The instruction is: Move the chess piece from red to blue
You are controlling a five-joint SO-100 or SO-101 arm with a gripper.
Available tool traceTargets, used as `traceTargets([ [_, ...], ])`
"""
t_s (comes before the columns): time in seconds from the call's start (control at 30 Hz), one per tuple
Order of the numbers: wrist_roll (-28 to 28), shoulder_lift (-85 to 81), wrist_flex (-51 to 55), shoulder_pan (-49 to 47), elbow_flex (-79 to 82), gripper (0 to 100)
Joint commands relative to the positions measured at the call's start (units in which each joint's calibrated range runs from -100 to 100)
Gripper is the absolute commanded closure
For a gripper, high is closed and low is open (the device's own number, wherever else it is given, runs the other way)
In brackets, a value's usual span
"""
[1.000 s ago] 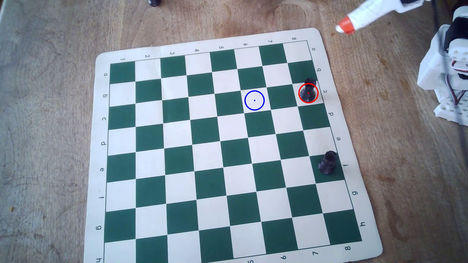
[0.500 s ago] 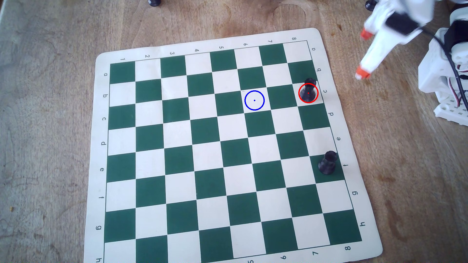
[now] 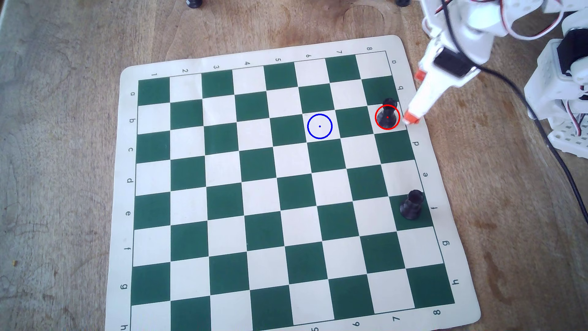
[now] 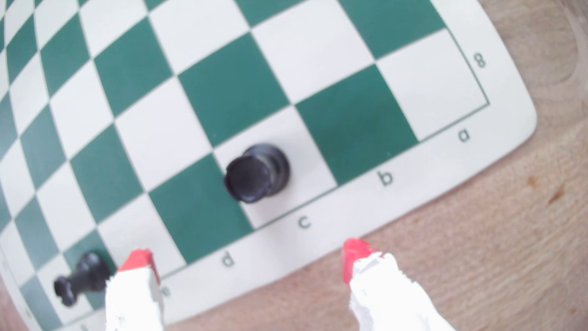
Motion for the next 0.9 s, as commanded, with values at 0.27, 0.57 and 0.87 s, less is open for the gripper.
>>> traceTargets([
  [0.27,-2.0,9.1,-12.3,-0.1,-0.9,75],
  [0.57,-2.5,12.0,-15.3,-2.6,0.1,76],
  [0.87,-2.7,11.1,-17.7,-2.9,0.8,78],
])
